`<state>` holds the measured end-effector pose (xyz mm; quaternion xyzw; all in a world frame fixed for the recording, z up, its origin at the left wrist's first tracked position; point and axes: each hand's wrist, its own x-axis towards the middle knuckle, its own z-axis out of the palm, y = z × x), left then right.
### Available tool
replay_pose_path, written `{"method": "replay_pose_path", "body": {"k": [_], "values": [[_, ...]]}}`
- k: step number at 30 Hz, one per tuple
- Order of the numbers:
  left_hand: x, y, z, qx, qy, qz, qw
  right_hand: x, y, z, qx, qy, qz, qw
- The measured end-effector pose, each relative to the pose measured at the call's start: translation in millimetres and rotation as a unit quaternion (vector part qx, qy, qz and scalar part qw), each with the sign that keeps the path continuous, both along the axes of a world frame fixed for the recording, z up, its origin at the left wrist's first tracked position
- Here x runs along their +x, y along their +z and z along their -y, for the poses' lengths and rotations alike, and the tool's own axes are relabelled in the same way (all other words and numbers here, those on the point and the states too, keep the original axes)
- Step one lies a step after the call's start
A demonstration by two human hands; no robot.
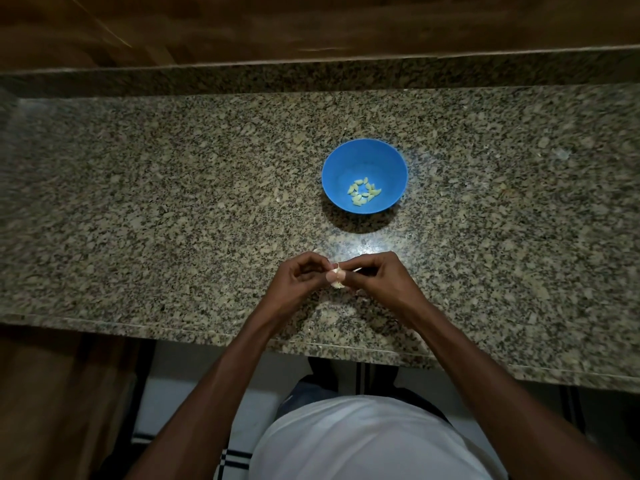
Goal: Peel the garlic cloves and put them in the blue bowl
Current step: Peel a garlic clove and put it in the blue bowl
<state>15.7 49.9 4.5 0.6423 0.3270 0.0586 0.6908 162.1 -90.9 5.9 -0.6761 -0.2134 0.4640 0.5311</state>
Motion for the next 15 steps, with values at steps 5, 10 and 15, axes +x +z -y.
{"method": "replay_pose_path", "body": {"k": [5, 10, 15], "values": [[2, 0, -3, 0.042, -0.039, -0.021, 0.998, 3, -2, 3, 0.000, 0.004, 0.028, 1.000], [10, 6, 0, 0.070, -0.051, -0.036, 0.996, 2, -8, 1, 0.004, -0.019, 0.038, 0.999], [10, -1, 3, 0.099, -0.053, -0.052, 0.992, 1, -19, 2, 0.007, -0.021, 0.034, 0.999]]}}
